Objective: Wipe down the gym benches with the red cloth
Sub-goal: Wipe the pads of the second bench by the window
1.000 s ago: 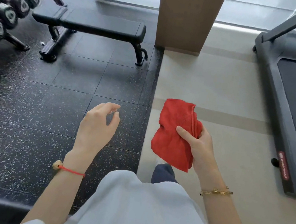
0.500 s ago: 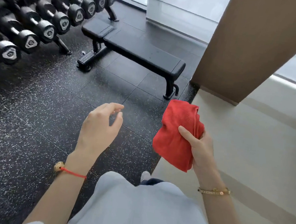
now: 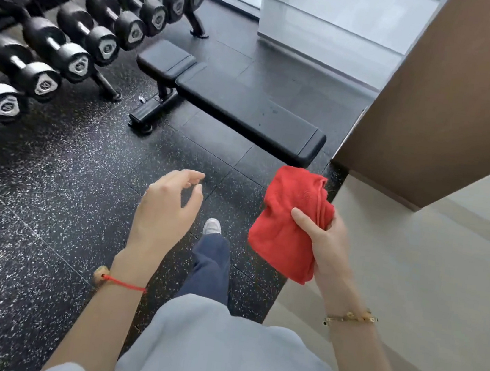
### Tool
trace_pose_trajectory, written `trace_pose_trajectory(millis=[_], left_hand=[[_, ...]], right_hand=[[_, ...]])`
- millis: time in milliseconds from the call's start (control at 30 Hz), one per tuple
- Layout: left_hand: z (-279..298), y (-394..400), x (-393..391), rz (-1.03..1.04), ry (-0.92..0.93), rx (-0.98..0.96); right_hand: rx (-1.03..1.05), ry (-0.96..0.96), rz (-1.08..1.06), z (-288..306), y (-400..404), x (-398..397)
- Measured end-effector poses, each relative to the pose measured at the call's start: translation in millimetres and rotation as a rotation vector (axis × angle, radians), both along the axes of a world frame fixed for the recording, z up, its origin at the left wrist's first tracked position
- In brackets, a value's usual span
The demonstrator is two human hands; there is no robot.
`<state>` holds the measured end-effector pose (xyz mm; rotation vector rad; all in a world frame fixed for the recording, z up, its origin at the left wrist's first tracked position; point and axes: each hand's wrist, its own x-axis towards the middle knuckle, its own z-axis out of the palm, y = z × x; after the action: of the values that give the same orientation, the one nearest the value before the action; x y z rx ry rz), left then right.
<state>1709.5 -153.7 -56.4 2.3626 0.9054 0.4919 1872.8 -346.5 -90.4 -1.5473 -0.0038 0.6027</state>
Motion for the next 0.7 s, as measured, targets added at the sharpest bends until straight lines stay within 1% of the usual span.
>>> trace_pose_trajectory(millis=[167,400,700], left_hand=[[7,97,74,-0.07,-0.036,0.009],[9,221,176,-0.235,-0.018,0.065],[-21,312,294,-0.385,0.058,0.037]], right_hand=[[-0.01,0.002,-0.072,0,87,64],[-0.036,0.001,-0.167,-1,201,142],[-0.146,0.023,-0.25,-28,276,226]])
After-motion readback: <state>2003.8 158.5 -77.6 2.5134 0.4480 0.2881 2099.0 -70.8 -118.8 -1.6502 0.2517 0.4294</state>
